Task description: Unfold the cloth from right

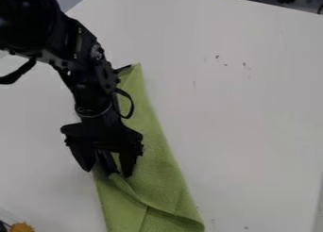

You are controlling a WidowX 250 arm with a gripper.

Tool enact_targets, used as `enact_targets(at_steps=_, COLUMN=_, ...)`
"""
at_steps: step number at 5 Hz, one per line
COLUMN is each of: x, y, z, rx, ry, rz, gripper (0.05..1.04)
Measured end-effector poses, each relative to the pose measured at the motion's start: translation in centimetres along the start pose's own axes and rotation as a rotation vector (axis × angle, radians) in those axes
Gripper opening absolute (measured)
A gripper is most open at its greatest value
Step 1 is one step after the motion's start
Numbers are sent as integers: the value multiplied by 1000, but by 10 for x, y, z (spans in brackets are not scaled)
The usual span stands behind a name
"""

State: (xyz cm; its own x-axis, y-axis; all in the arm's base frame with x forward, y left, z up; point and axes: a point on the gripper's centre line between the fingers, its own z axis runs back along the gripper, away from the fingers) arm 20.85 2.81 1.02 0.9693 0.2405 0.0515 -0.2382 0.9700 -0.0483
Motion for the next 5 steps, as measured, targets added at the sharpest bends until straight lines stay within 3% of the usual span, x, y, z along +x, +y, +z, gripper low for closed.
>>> enact_targets(at_steps=2, x=5, y=2, z=0, rx=12, ry=38, rz=-16, gripper=662)
enact_targets(at_steps=3, x=7, y=0, z=3, rx=32, ry=49, rz=-26, gripper=872)
enact_targets(at_steps=4, x=8, y=0, z=6, rx=43, ry=60, rz=-23, gripper=761)
enact_targets(at_steps=5, x=9, y=-1, z=7, rx=44, ry=59, rz=-30, gripper=454)
